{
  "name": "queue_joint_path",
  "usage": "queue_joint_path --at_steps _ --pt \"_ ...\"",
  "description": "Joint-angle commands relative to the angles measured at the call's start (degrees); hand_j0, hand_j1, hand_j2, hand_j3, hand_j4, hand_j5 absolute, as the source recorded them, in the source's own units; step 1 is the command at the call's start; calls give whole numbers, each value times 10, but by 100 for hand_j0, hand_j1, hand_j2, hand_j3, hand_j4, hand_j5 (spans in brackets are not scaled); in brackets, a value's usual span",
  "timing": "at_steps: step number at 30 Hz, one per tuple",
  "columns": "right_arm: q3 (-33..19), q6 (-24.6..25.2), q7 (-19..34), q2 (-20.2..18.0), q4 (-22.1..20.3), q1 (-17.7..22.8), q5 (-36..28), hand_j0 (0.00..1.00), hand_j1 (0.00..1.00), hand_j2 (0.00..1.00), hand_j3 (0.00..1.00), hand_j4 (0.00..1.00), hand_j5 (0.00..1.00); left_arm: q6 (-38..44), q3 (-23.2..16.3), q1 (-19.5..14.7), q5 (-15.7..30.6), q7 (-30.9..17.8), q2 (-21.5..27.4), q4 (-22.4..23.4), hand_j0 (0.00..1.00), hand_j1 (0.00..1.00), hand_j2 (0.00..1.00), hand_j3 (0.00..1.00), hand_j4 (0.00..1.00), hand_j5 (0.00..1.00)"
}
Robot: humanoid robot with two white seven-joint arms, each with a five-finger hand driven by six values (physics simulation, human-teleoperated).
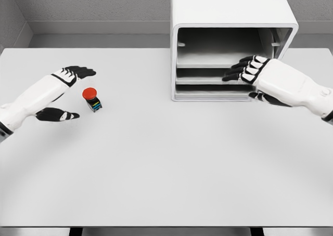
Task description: Slide open multi-storey tabletop storage cabinets and put open load switch and slide close multi-storey tabletop storage cabinets
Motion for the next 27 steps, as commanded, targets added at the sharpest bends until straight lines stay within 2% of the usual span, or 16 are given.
queue_joint_path --at_steps 1,3,5,7,8,10,12,20,24,27 --pt "25 0 1 11 20 -4 -2 76 76 76 76 76 76 1 -3 -4 7 -2 -4 23 100 100 100 100 100 100" --pt "39 0 1 11 32 -16 -3 76 76 76 76 76 76 1 -5 -28 3 -2 -30 62 100 100 100 100 100 100" --pt "40 0 1 24 46 -23 -2 76 76 76 76 76 76 1 -19 -40 3 -2 -29 88 100 100 100 100 100 100" --pt "54 0 1 31 60 -37 -2 75 75 75 75 75 75 1 -26 -43 3 -2 -29 96 100 100 100 100 100 100" --pt "55 0 1 35 65 -40 -2 68 68 68 68 68 68 1 -30 -44 3 -2 -29 103 100 100 100 100 100 100" --pt "64 0 1 43 76 -54 -2 69 69 69 69 69 69 1 -37 -47 3 -2 -29 108 100 100 100 100 100 100" --pt "72 0 1 55 91 -67 -2 71 71 71 71 71 71 1 -49 -65 3 -2 -29 137 100 100 100 100 100 100" --pt "81 0 1 84 134 -97 -2 73 73 73 73 73 73 1 -58 -69 3 -2 -29 168 100 100 100 100 100 100" --pt "92 0 1 85 139 -102 -2 73 73 73 73 73 73 1 -57 -89 4 -2 -30 183 100 100 100 100 100 100" --pt "96 0 1 91 142 -108 -2 73 73 73 73 73 73 1 -58 -89 11 -2 -31 185 100 100 100 100 100 100"
